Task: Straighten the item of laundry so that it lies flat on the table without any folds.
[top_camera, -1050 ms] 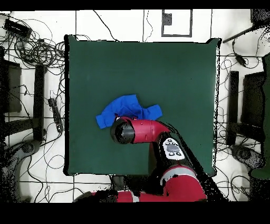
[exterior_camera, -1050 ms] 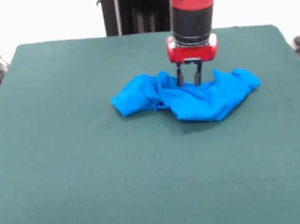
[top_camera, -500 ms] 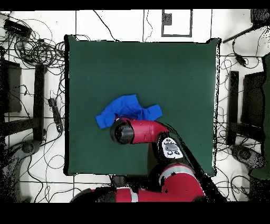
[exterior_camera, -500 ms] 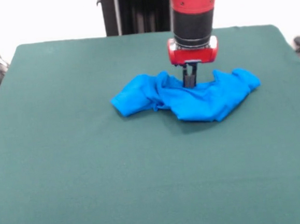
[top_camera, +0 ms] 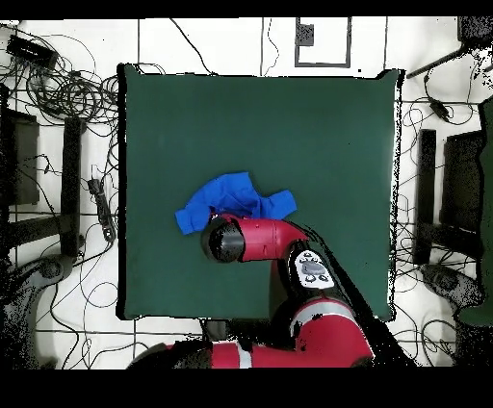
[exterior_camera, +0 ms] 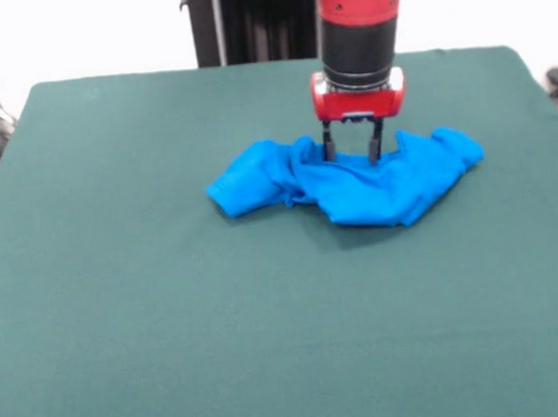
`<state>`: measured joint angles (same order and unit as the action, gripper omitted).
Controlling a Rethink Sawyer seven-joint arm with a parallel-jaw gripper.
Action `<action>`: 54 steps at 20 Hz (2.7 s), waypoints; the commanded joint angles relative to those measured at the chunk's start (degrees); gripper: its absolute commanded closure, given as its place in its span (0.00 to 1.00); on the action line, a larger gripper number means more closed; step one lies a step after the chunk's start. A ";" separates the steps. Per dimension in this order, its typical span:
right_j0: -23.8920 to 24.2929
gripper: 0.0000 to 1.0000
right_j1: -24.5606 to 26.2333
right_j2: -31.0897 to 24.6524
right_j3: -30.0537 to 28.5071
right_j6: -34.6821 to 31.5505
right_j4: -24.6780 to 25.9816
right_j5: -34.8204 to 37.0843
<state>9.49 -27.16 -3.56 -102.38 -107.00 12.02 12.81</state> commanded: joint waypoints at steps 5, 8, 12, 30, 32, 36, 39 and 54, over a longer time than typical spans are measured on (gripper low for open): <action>-0.03 0.00 3.65 -3.94 4.92 -7.28 -1.93 -2.71; 0.45 0.00 4.67 -4.51 6.35 -6.65 -1.88 -2.43; 0.54 0.00 6.32 -4.80 7.83 -7.05 -2.05 -3.65; 0.81 1.00 8.12 -5.47 9.97 -6.52 -2.29 -3.27; 0.96 1.00 7.89 -5.69 9.79 -6.40 -2.33 -2.97; 1.52 1.00 7.49 -6.33 9.51 -5.95 -2.36 -2.33; 1.44 1.00 6.21 -6.21 8.56 -6.23 -2.45 -1.98; 2.08 1.00 -14.32 -6.18 -4.84 -7.12 -5.34 7.75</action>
<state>10.81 -33.95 -3.46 -102.10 -107.00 10.77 13.73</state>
